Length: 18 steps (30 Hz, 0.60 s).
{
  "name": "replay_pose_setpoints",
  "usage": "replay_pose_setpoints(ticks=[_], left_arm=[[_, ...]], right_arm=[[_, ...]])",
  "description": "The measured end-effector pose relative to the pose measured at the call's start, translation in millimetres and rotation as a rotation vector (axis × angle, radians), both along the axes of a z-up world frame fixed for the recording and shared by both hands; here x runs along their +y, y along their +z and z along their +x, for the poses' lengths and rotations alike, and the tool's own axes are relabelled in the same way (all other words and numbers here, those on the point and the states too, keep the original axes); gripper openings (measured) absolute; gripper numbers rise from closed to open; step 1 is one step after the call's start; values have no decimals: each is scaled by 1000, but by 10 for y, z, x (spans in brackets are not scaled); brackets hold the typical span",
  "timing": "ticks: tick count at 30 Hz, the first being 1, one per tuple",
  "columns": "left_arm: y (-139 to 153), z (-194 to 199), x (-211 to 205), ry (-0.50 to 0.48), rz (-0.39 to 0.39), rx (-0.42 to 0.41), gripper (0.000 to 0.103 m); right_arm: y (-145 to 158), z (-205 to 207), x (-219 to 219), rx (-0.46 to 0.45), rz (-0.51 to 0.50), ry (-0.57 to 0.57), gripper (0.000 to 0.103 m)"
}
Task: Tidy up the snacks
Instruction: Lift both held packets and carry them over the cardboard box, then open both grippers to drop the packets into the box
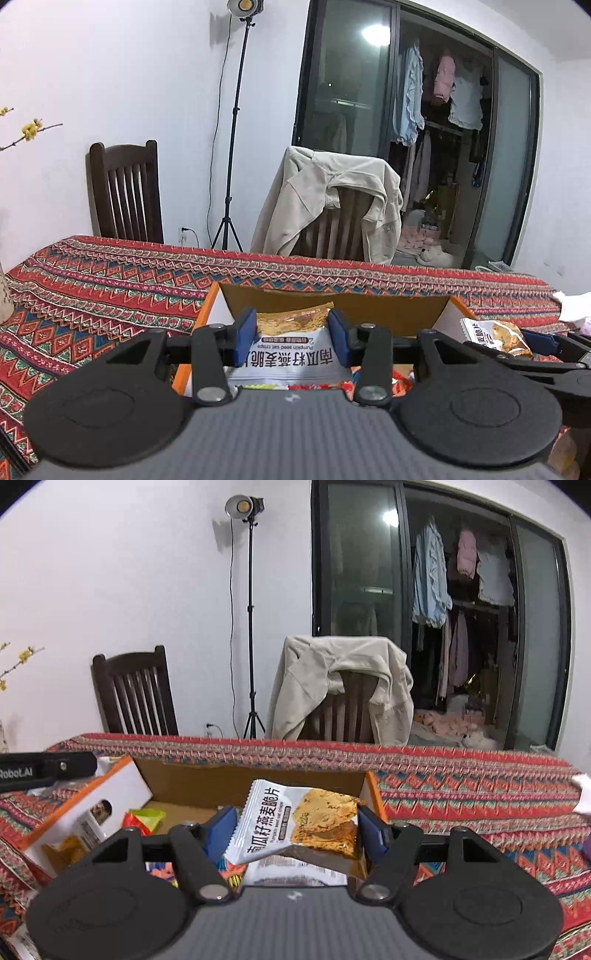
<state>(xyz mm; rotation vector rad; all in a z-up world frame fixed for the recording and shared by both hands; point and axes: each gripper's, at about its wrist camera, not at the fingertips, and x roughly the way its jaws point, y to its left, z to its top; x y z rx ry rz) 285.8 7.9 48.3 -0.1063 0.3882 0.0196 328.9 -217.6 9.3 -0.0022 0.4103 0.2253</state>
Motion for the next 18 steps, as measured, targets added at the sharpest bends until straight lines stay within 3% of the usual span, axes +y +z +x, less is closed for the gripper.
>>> replay_pose_setpoints(ticks=[7,9,11,13,14,18], left_arm=[[-182,49,41,-25,14,22,46],[-201,45,61,-24,10,21,58],[-206,12,77,-11,3,0,88],[-184,-22,75,5,-3,-29,103],[-177,-49,81,10,-11,-47,103],[-162,-61,90,20,-30,-36,103]], right_arm=[[-235,101,49,20,-19,23,70],[-268,95,62,24,-22,29,75],[-285,103,52,30,-13,32,84],[-293,84,31,32,2,36,93],[-295,75,17,31,10,37,98],[-287,24,-7,13,14,23,99]])
